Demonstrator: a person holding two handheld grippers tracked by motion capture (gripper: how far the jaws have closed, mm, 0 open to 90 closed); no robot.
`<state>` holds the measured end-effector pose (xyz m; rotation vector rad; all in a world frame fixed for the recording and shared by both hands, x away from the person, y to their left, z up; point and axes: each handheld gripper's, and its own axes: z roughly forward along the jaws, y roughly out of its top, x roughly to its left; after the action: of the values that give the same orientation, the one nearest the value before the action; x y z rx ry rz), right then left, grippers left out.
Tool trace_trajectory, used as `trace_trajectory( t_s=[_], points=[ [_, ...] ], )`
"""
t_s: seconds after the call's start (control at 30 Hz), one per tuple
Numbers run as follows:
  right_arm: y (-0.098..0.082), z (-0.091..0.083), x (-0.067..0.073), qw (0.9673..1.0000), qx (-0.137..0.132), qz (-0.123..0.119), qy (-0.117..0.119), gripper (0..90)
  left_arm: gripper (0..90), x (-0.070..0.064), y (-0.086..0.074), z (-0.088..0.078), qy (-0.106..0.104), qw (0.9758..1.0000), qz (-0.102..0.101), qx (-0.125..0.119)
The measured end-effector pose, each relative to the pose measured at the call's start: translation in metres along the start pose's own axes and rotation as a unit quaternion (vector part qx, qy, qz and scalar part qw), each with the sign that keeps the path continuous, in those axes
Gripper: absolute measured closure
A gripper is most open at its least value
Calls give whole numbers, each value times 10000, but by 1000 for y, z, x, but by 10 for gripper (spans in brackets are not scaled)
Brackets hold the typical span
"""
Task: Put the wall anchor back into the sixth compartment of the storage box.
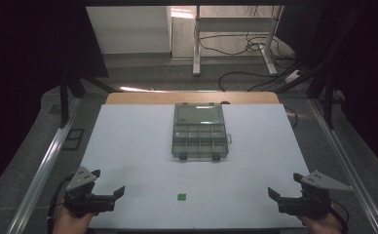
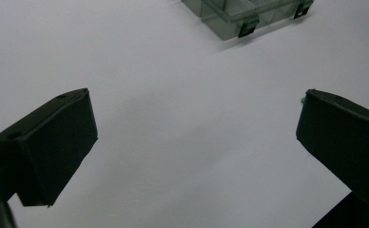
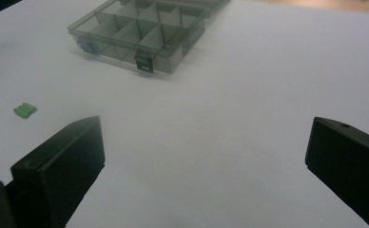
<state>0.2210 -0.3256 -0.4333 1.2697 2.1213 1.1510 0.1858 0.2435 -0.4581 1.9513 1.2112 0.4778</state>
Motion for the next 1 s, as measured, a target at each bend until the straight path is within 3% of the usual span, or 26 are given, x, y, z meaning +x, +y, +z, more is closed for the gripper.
trace_trajectory(
  t_s=[0.07,0.2,0.4,0.7,0.83,1.0],
  points=[
    [0,1,-2,9999,-4,101,80,0,8,1,-1,0,-31,10000,-14,-3],
    [1,0,-1,10000,-18,48,47,0,15,4,-2,-2,-51,9998,-165,-43],
    [1,1,1,10000,30,-2,19,0,28,2,-2,-2,-70,9999,-77,-18],
    [1,3,0,9999,99,-22,57,0,30,5,-1,0,-173,9997,-185,5],
    [1,3,2,9998,96,-124,105,0,14,4,0,2,-69,10000,-51,-4],
    [2,3,3,9998,129,-149,102,0,9,1,9,7,-232,9997,-61,67]
  ],
)
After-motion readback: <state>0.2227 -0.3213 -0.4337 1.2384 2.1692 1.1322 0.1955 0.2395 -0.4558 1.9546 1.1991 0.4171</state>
